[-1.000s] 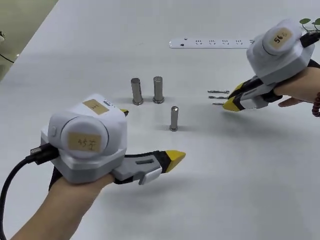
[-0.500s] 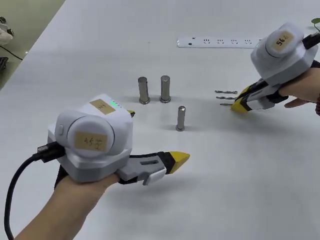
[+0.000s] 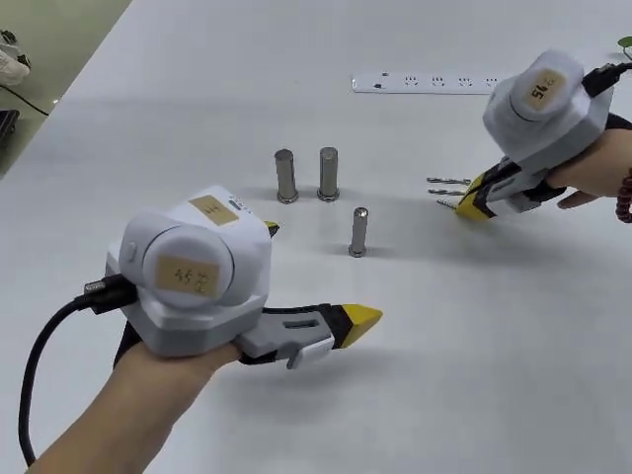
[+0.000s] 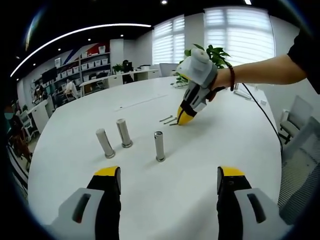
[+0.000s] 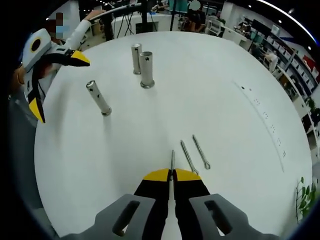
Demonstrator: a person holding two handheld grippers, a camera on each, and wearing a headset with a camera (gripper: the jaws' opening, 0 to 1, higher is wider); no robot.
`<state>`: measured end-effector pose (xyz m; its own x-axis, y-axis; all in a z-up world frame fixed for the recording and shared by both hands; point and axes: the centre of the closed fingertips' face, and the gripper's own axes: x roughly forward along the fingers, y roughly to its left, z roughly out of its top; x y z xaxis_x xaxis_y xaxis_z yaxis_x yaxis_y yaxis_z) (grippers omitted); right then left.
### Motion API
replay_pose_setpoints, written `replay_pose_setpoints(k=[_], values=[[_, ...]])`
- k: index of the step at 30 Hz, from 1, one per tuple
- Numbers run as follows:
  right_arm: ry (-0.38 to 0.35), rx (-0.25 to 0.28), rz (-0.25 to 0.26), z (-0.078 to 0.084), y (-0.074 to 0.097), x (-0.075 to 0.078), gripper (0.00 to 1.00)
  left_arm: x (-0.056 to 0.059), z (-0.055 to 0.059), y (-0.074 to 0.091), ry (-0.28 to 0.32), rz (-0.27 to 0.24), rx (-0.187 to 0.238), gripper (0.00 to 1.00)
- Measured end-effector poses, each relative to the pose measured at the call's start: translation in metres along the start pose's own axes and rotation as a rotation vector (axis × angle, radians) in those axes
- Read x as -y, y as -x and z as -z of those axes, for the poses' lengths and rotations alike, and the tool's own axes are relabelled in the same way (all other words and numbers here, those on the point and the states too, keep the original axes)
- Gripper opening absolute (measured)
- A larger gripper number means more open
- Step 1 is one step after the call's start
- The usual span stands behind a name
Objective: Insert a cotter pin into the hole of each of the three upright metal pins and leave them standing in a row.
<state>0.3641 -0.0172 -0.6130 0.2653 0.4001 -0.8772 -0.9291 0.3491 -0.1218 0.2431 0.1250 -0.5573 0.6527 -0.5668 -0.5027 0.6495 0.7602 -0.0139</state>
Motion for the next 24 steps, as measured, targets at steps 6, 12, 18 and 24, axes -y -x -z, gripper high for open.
replay_pose_setpoints(k=[6, 12, 18, 24], values=[[0.03, 0.043, 0.006, -0.008, 0.003, 0.0, 0.0, -0.002, -0.001, 0.001, 0.003, -0.005, -0.001, 0.75], [0.068, 0.081, -0.009, -0.018, 0.012, -0.007, 0.0, 0.0, -0.004, 0.002, 0.004, 0.003, -0.002, 0.71], [0.122, 0.113, -0.018, -0.026, 0.023, -0.029, 0.0, 0.003, -0.009, 0.002, 0.012, 0.022, 0.007, 0.65], [0.164, 0.158, -0.035, -0.036, 0.037, -0.054, 0.0, 0.004, -0.015, 0.0, 0.032, 0.03, 0.023, 0.55]])
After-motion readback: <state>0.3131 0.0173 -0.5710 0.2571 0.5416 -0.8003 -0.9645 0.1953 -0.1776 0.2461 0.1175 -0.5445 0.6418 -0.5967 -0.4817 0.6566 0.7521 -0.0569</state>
